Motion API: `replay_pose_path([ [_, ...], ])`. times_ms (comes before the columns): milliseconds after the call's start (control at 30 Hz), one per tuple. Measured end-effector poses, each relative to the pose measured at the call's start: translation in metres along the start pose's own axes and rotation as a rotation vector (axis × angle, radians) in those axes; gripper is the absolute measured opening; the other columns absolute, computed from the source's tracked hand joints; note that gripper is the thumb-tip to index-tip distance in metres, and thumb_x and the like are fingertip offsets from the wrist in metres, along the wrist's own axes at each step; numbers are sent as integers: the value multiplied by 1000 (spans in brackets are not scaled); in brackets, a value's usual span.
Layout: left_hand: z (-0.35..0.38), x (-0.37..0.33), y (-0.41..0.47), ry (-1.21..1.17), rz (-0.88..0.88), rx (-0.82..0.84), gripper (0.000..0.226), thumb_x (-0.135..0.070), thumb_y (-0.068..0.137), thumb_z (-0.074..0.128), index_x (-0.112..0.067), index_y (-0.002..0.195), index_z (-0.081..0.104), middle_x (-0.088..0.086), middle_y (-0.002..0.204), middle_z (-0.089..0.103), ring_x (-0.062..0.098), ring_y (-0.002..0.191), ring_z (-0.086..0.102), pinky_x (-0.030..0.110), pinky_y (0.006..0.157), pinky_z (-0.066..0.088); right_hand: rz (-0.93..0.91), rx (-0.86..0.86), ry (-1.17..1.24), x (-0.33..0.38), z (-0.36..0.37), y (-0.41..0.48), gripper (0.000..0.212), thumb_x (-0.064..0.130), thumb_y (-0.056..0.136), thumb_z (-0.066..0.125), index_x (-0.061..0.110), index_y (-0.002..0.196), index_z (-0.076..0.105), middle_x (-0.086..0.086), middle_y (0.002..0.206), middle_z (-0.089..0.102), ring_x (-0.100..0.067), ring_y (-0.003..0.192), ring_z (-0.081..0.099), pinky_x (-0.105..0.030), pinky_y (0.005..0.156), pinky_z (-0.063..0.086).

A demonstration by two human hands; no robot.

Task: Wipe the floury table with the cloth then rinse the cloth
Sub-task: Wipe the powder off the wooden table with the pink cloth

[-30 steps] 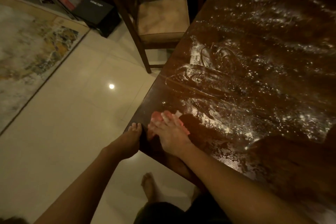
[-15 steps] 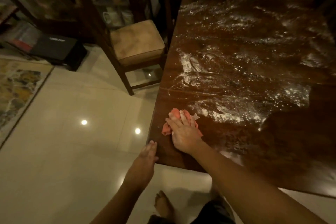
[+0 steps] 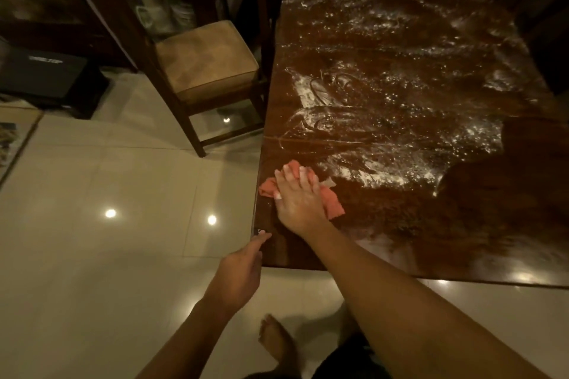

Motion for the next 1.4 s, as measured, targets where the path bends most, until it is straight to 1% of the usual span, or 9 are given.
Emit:
replay_pose_path([
  [133,-8,13,-3,-145,-69,-75,42,-1,91,60,-34,115,69,-20,105,69,-5,91,64,-1,77,41,-503,127,16,27,28,-35,52,32,103,39,27,154,36,1,164,28,-26,154,14,-47,124,-1],
  [200,-14,19,-6,-132,-92,-93,40,3,84,64,-33,98,74,-23,98,71,-6,83,66,4,75,47,-585,187,25,15,33,-60,52,33,104,41,32,155,33,9,164,25,-19,155,10,-48,125,2],
  [300,-19,25,-10,-93,-153,-105,34,2,85,63,-28,97,75,-9,89,73,-4,56,59,5,56,42,-510,201,82,-22,22,-81,51,31,102,44,42,151,38,20,162,25,-9,155,3,-45,125,-5],
  [533,-29,38,4,-192,-285,-165,39,5,89,55,-13,121,66,-2,116,71,9,109,63,19,93,42,101,-18,103,-19,6,-58,58,55,95,21,43,149,40,19,162,23,-16,155,4,-53,124,-4],
  [833,-44,25,45,-385,-351,-187,42,7,92,50,-14,128,59,6,129,64,14,121,58,23,96,41,-691,216,148,10,30,-94,35,38,103,46,39,137,57,15,159,36,-17,155,12,-52,124,2],
  [967,-40,26,54,-339,-339,-80,45,3,95,49,-18,134,55,10,133,60,19,127,55,24,95,40,-557,134,81,-34,5,-65,42,36,101,38,43,140,52,18,158,35,-15,153,16,-52,124,-1],
  [1133,-7,16,45,-196,-269,140,50,-7,98,50,-22,145,44,-3,123,64,18,114,62,26,93,45,20,-51,134,-12,-2,7,45,36,104,38,36,148,44,12,163,29,-22,155,11,-58,122,2],
  [1300,2,11,38,-133,-353,35,58,-4,94,53,-29,146,43,-7,122,64,18,113,61,23,87,43,-461,127,72,-4,12,7,41,37,106,38,37,145,47,12,160,35,-20,153,19,-52,123,2],
  [1400,0,6,43,-101,-333,46,57,-2,94,53,-27,145,44,-3,127,65,19,115,60,21,84,40,-399,104,82,-34,-8,39,39,37,106,39,40,144,47,12,160,33,-18,152,20,-49,123,6],
])
Point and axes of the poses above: each hand's wrist, its own y-axis towards the middle knuckle, its own z-axis out of the palm, x = y × z, the point moved 5 cm from there along y, towards the middle knuckle
